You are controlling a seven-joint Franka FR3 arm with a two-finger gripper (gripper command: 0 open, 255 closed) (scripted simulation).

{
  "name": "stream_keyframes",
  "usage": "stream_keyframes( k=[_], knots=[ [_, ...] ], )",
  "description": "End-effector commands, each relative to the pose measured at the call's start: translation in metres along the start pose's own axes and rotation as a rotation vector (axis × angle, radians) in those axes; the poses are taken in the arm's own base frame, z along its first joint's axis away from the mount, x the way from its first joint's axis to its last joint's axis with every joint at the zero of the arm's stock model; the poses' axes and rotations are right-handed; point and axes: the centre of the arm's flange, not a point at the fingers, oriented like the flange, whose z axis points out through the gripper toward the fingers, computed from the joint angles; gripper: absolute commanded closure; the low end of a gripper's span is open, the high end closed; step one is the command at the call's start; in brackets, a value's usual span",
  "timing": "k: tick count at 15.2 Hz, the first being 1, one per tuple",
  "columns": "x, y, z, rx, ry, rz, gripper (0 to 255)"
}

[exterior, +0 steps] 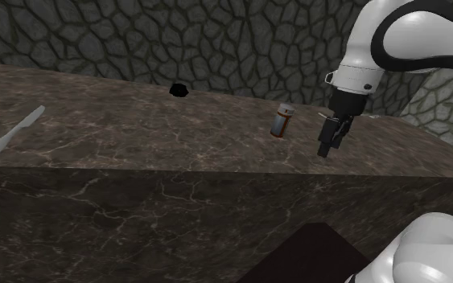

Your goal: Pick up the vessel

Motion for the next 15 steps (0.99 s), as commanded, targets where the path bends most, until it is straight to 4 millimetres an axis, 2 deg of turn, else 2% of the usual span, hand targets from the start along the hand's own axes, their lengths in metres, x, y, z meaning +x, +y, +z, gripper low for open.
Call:
stream_keyframes(
  k=[1,15],
  knots=[
    [0.0,0.0,0.0,0.0,0.0,0.0,0],
    [0.136,0.089,-0.043,-0.024,0.11,0.03,0]
  ],
)
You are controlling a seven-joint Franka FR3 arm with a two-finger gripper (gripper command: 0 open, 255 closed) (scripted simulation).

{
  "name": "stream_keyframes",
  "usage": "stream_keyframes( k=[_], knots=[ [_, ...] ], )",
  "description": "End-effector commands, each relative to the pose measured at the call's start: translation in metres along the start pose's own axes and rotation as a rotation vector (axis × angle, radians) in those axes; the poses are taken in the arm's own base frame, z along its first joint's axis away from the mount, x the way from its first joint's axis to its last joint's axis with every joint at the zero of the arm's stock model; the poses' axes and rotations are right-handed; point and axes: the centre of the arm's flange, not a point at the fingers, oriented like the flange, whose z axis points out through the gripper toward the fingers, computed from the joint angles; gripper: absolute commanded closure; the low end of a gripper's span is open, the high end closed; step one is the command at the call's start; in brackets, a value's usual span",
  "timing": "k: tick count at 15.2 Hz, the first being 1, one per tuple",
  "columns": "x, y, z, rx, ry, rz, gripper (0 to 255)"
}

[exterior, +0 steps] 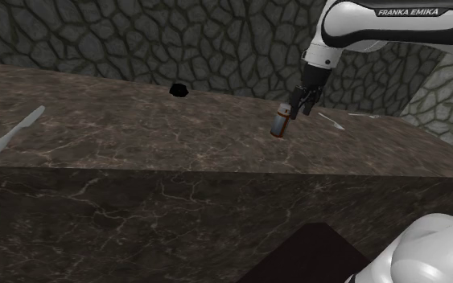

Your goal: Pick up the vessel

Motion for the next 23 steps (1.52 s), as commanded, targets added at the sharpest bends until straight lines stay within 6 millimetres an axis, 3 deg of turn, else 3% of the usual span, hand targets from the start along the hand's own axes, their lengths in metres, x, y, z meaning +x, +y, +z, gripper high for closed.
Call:
stream_keyframes(
  k=[1,5,13,15,16,23],
  knots=[
    [0.02,0.013,-0.003,-0.004,0.017,0.004,0],
    [0.06,0.038,-0.015,-0.011,0.048,0.013,0],
    [0.063,0.04,0.025,-0.012,0.049,0.013,0],
    [0.063,0.04,0.025,-0.012,0.049,0.013,0],
    [0.064,0.04,0.025,-0.011,0.049,0.013,255],
    [0.064,0.04,0.025,-0.011,0.049,0.013,255]
  ],
)
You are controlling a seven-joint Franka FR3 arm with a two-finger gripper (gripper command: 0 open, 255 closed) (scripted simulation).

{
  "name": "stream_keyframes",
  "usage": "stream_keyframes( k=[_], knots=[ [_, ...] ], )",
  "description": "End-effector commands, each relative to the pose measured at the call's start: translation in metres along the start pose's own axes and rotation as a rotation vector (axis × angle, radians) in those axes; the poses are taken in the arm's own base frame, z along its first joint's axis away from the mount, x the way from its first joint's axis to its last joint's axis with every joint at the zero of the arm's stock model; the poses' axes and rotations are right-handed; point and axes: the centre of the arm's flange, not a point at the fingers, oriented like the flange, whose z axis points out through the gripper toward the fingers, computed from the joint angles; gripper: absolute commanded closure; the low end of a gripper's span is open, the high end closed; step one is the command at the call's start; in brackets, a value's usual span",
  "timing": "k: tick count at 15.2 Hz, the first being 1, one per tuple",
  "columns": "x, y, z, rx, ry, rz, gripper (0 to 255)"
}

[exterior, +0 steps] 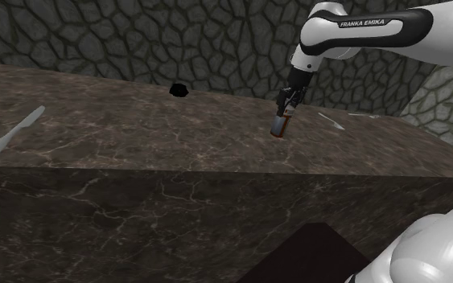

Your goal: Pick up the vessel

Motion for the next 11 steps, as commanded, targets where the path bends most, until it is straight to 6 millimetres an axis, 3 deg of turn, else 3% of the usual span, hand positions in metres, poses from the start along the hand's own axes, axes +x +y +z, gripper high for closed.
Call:
stream_keyframes(
  k=[1,11],
  knots=[
    [0.0,0.0,0.001,0.0,-0.001,0.0,255],
    [-0.001,0.0,-0.047,0.0,-0.001,0.0,255]
  ],
)
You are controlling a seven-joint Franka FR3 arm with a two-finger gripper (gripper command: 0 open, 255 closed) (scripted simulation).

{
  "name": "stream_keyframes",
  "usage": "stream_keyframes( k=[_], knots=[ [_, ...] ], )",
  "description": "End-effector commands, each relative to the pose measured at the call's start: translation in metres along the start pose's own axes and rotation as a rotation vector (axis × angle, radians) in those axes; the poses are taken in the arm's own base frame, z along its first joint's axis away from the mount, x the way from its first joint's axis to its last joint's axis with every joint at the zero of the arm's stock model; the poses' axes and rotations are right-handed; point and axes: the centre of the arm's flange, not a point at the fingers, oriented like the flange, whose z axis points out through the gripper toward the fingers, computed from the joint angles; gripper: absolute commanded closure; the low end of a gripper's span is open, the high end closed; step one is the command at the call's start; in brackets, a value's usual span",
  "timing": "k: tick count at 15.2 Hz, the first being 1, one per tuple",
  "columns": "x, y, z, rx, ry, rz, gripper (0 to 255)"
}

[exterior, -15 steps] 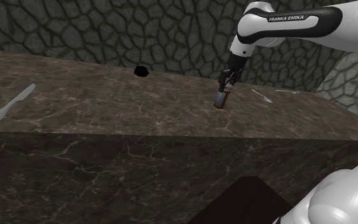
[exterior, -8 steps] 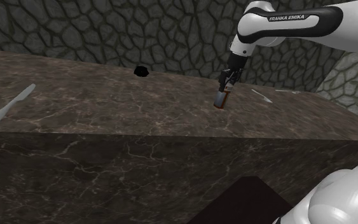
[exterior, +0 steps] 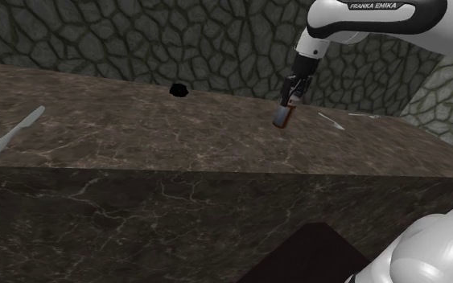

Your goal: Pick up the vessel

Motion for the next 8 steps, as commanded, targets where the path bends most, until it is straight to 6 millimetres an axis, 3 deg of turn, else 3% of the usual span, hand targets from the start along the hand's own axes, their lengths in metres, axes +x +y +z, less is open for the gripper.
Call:
stream_keyframes(
  k=[1,6,8],
  knots=[
    [0.001,0.001,-0.011,0.0,0.0,0.0,255],
    [0.001,0.001,-0.038,0.0,0.0,0.0,255],
    [0.001,0.001,-0.038,0.0,0.0,0.0,255]
  ],
)
